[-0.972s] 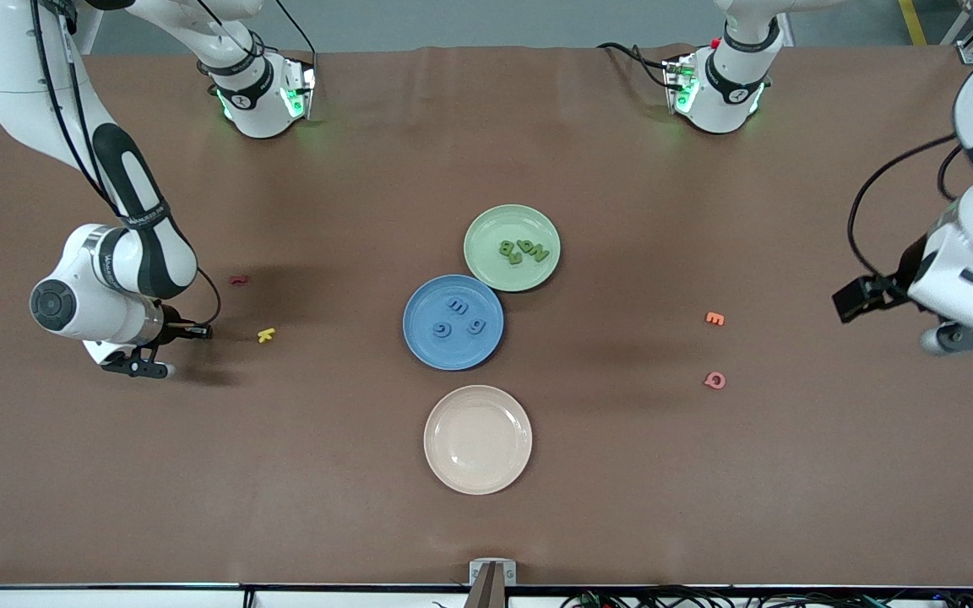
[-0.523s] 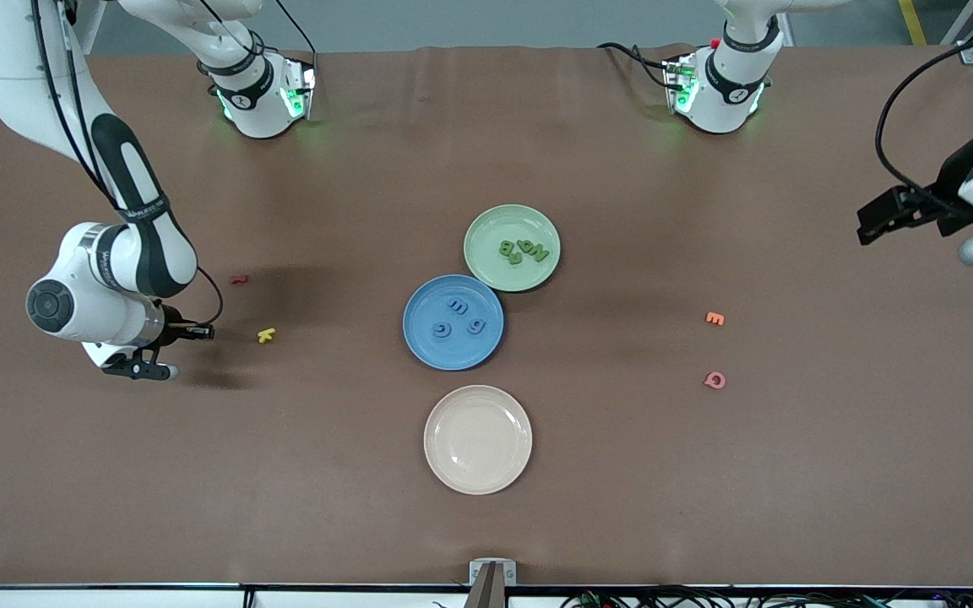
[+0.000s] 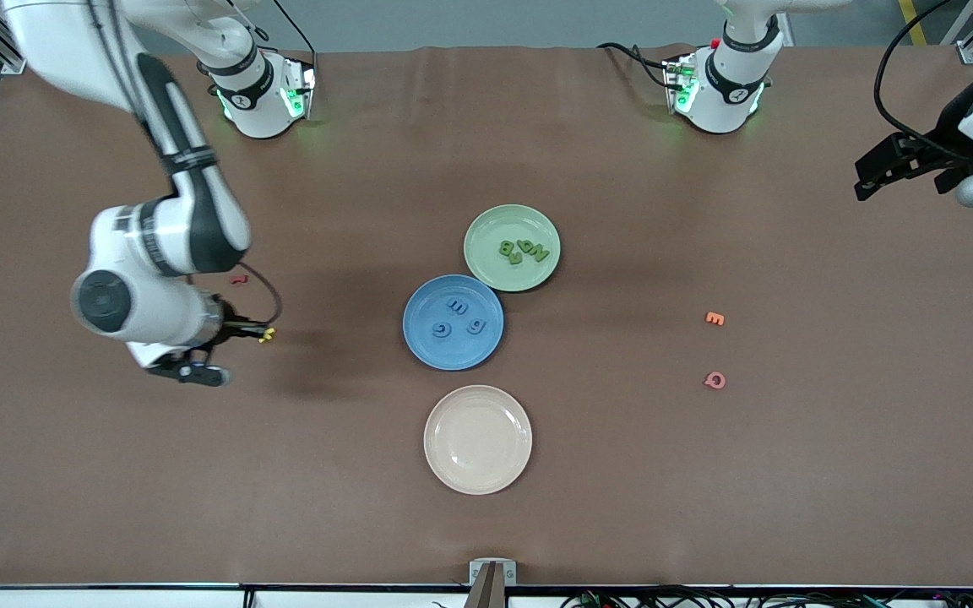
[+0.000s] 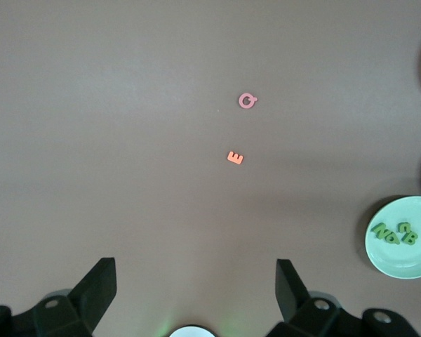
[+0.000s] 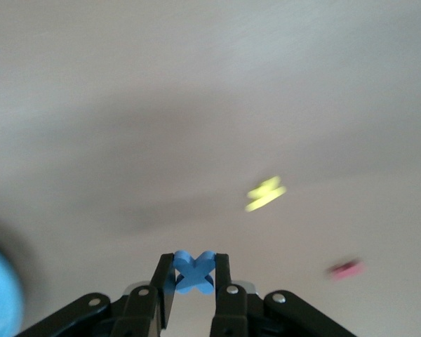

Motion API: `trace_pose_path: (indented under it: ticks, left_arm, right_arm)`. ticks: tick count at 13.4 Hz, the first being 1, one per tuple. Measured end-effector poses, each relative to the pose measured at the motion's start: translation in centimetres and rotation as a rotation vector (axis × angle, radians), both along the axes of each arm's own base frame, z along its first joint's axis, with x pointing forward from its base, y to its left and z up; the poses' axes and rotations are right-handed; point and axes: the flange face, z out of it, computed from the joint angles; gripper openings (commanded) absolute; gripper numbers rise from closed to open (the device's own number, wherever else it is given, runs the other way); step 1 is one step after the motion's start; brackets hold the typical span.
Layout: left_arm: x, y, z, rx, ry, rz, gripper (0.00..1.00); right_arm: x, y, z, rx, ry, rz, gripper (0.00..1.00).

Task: Sort letters by color into matching plates
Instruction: 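Carry the X over the blue plate and open the right gripper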

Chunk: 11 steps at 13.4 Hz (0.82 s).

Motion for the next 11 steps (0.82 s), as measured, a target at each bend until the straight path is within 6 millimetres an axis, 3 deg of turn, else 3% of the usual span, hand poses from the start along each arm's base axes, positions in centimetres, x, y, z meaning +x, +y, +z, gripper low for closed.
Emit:
trace_pose_path:
  ticks: [2,4,5,8,9,11]
  left_arm:
    - [-0.4,-0.3,0.2,0.001,-0.002,-0.009,1.0]
    - [-0.7,-0.1,0.6,0.0,-0.01,-0.025,1.0]
    - [-0.8,0.1,0.8,0.0,-0.013,-0.028,1.0]
    - [-0.9,0.6,1.0,-0.001,-0.016,-0.045,1.0]
    - [-0.9,0.6,0.9,-0.001,-0.014,-0.047,1.0]
    - [-0.9,0.6,0.7,-0.001,-0.011,-0.047,1.0]
  right_arm:
    - [-2.5,9.2,0.4,0.017,-0.03,-0.058,0.09]
    - [-4.9,15.7,-0.6,0.055,-0.05,-0.075,0.09]
    - [-5.8,18.0,-1.9,0.065,-0.064,-0.082,0.09]
    - [-7.8,22.2,-7.5,0.062,-0.097,-0.086,0.09]
    - [-8.0,22.4,-8.9,0.055,-0.094,-0.085,0.09]
    - [-8.0,22.3,-9.8,0.047,-0.09,-0.087,0.1]
